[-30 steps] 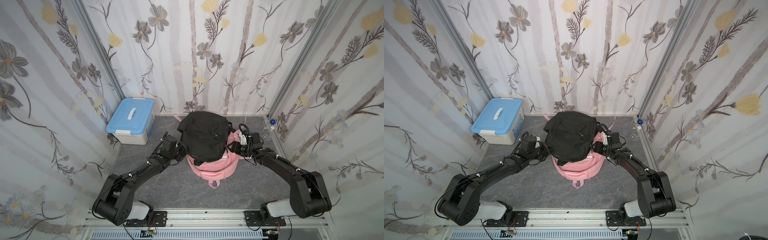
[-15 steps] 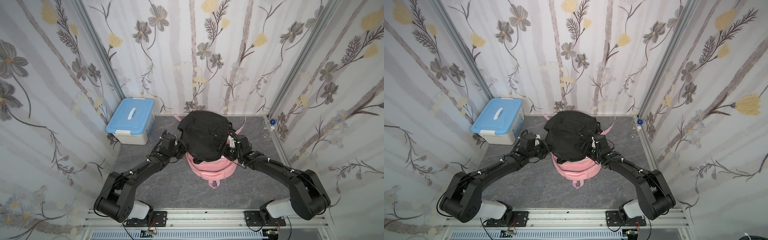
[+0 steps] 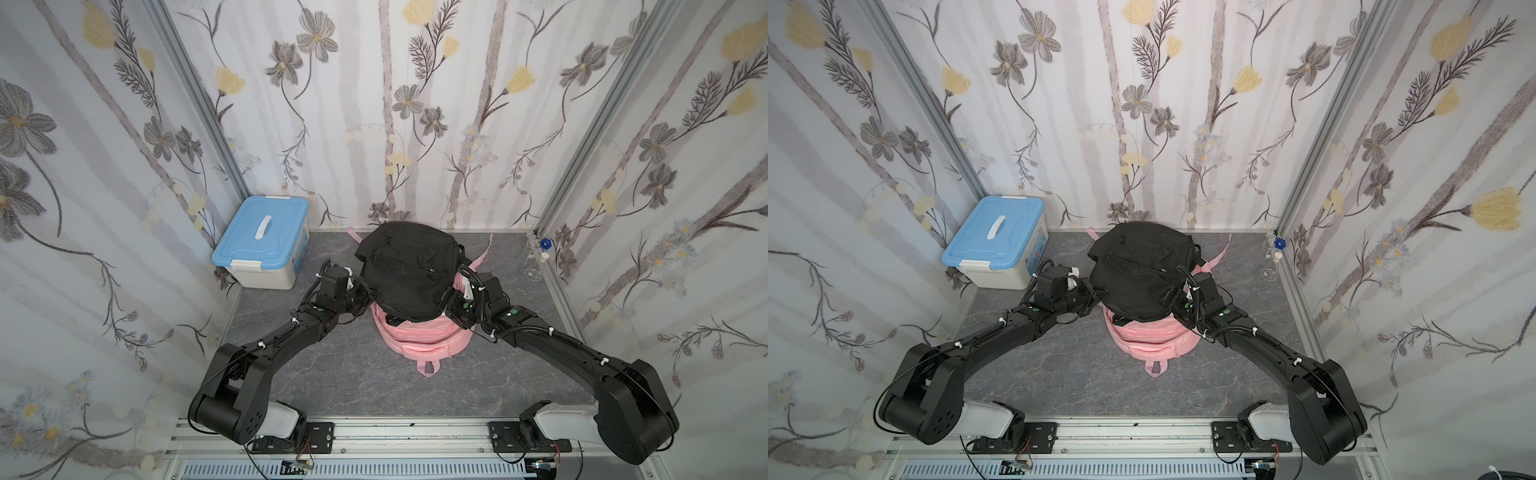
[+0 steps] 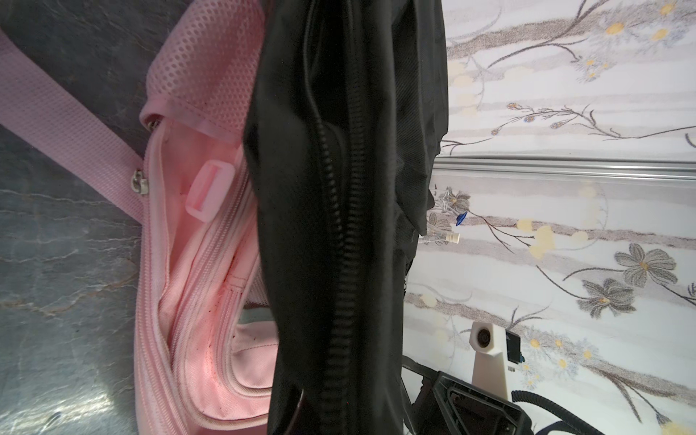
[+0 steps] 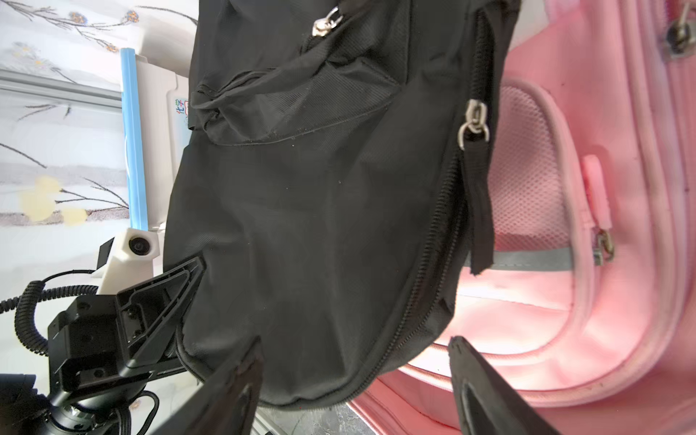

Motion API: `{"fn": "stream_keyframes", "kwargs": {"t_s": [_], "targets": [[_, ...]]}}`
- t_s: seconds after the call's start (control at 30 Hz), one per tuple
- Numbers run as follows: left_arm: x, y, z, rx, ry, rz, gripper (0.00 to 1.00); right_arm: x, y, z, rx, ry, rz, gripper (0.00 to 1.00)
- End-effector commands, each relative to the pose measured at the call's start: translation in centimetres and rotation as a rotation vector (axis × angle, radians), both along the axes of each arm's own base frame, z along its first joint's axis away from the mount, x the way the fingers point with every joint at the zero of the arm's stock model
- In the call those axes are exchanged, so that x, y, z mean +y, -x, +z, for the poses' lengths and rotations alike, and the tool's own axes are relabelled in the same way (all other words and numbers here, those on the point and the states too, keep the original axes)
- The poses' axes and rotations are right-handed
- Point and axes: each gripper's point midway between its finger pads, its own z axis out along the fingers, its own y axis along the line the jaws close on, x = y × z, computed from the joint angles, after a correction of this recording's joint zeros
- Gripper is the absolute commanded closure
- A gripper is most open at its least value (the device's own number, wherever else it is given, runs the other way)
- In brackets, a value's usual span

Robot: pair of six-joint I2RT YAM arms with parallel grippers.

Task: Zip up the backpack
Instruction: Zip the zipper on the backpack.

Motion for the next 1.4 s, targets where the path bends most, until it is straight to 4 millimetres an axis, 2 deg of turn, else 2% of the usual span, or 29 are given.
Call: {"fn": "stream_keyframes", "kwargs": {"t_s": [0.0,0.23,0.5,0.57,0.63,0.67,0.7,0.73,0.77,0.8,0.83,0.93,1.03,1.13,1.23,1.37], "targets": [[-0.4,-0.6,1.7,-0.059,0.046,-0.001,1.00,-0.1,-0.1,-1.0,0.035,-0.013,-0.035,0.22],[-0.2,-0.4,2.0,-0.062,0.052,0.002,1.00,1.0,-1.1,-2.4,0.026,-0.073,-0.056,0.21],[-0.3,-0.2,1.6,-0.045,0.059,-0.004,1.00,4.5,-4.1,-1.6,-0.071,-0.234,-0.041,0.23],[-0.2,-0.1,1.3,-0.040,0.052,-0.003,1.00,5.3,-4.6,-0.8,-0.100,-0.276,-0.024,0.33],[-0.1,0.1,1.0,-0.024,0.047,-0.002,1.00,5.8,-4.8,-0.3,-0.126,-0.306,-0.011,0.64],[-0.1,0.1,0.8,-0.016,0.047,0.000,0.94,5.9,-4.9,0.0,-0.130,-0.317,-0.009,0.78],[-0.1,0.2,0.4,0.004,0.045,0.003,0.83,6.0,-4.9,0.1,-0.130,-0.325,-0.011,0.96],[-0.1,0.3,0.2,0.014,0.043,0.004,0.70,6.1,-4.8,0.2,-0.134,-0.333,-0.010,1.00],[-0.1,0.4,0.2,0.021,0.040,0.002,0.51,6.2,-4.8,0.3,-0.139,-0.339,-0.010,1.00],[-0.2,0.6,0.1,0.030,0.035,0.000,0.37,6.5,-4.9,-0.4,-0.126,-0.338,-0.010,1.00],[-0.4,0.8,0.2,0.029,0.035,-0.005,0.32,6.8,-4.9,-0.5,-0.124,-0.347,-0.006,1.00],[-0.9,1.7,0.9,0.020,0.028,-0.015,0.20,7.4,-5.2,-0.2,-0.122,-0.405,-0.012,1.00],[-1.4,2.9,1.2,0.024,0.022,-0.031,0.13,7.8,-5.5,0.2,-0.125,-0.463,-0.029,1.00],[-1.9,4.3,0.6,0.052,0.013,-0.051,0.10,7.8,-5.8,1.2,-0.143,-0.513,-0.051,1.00],[-0.7,5.9,-0.4,0.077,-0.030,-0.033,0.08,7.0,-5.8,2.3,-0.161,-0.525,-0.080,1.00],[0.2,6.7,-0.7,0.078,-0.041,-0.005,0.06,6.7,-5.6,3.6,-0.178,-0.538,-0.095,1.00]]}}
